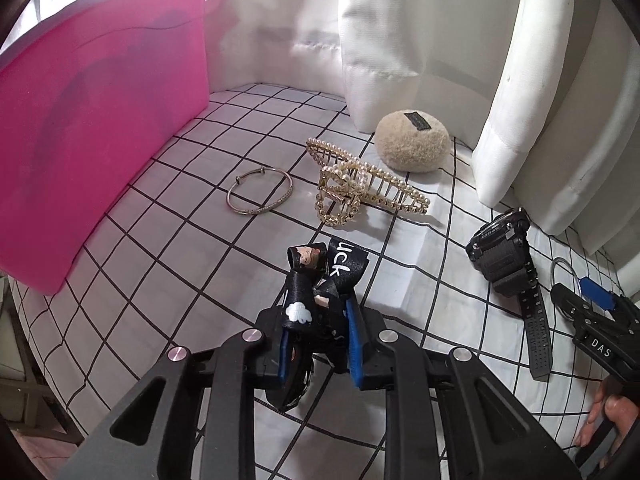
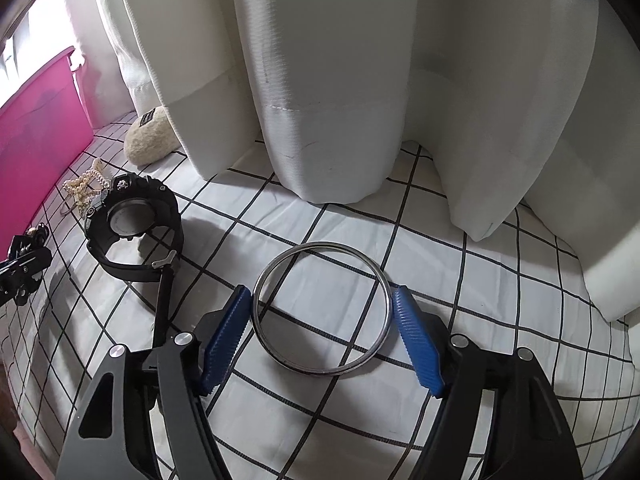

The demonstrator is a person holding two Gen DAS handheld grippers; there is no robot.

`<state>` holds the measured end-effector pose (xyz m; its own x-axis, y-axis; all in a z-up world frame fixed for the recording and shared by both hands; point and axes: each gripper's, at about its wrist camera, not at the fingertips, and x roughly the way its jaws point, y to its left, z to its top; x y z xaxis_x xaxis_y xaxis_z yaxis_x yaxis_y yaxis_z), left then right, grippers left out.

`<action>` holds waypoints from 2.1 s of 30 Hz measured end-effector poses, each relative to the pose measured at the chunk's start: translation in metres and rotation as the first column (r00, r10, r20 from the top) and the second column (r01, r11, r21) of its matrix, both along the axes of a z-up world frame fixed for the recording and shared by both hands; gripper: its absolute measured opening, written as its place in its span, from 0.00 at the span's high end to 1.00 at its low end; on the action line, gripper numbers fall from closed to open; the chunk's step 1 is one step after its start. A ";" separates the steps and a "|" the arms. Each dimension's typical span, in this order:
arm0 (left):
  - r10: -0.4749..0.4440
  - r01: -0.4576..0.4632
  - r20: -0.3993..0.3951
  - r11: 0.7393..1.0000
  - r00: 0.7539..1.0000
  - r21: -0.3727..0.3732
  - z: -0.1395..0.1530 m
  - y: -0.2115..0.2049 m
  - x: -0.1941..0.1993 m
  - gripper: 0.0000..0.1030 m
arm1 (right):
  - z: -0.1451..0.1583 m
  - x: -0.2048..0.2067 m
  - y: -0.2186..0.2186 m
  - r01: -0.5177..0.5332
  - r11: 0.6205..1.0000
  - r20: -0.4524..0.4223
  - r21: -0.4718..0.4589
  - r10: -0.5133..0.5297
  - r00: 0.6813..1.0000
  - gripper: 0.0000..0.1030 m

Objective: Organize jewelry
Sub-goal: 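Carry the black clip with the left tool toward the pink tub while the right tool grasps the silver ring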

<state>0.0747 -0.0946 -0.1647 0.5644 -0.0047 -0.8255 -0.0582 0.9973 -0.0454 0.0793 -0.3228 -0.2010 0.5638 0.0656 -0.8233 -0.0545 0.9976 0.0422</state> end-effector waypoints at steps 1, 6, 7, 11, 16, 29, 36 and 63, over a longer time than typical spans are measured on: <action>0.001 -0.001 0.001 1.000 1.000 -0.005 0.002 0.002 -0.001 0.79 | 0.001 -0.002 0.000 0.003 1.000 0.001 0.003 -0.003 1.000 0.32; -0.006 0.006 -0.003 1.000 1.000 -0.009 0.012 0.009 -0.008 0.79 | 0.009 -0.011 0.000 0.013 1.000 0.007 0.015 -0.013 1.000 0.32; -0.011 0.011 -0.003 1.000 1.000 -0.006 0.014 0.010 -0.010 0.79 | 0.012 -0.011 0.000 0.015 1.000 0.011 0.015 -0.015 1.000 0.32; -0.029 0.029 -0.005 1.000 1.000 -0.004 0.025 0.012 -0.015 0.79 | 0.027 -0.019 -0.001 0.023 1.000 0.026 0.017 -0.023 0.999 0.32; -0.063 0.063 0.014 0.998 0.998 -0.002 0.046 0.017 -0.019 0.79 | 0.047 -0.031 0.005 0.029 0.999 0.042 0.016 -0.029 0.999 0.32; -0.097 0.100 0.163 0.995 0.982 -0.009 0.138 0.060 -0.018 0.79 | 0.145 -0.057 0.061 -0.007 0.999 0.163 0.046 -0.001 0.987 0.32; -0.058 0.060 0.256 0.998 0.965 0.001 0.185 0.113 -0.011 0.79 | 0.199 -0.038 0.128 -0.094 0.993 0.266 0.072 0.072 0.961 0.32; 0.189 -0.194 0.145 0.981 0.971 0.021 0.156 0.326 0.041 0.79 | 0.224 0.092 0.433 -0.487 0.873 0.239 -0.001 0.473 0.848 0.32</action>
<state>0.1155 0.2310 -0.0089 0.6630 0.1426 -0.7349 -0.2440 0.9692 -0.0321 0.1714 0.1105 0.0235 0.6186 0.4190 -0.6646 -0.5409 0.8407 0.0265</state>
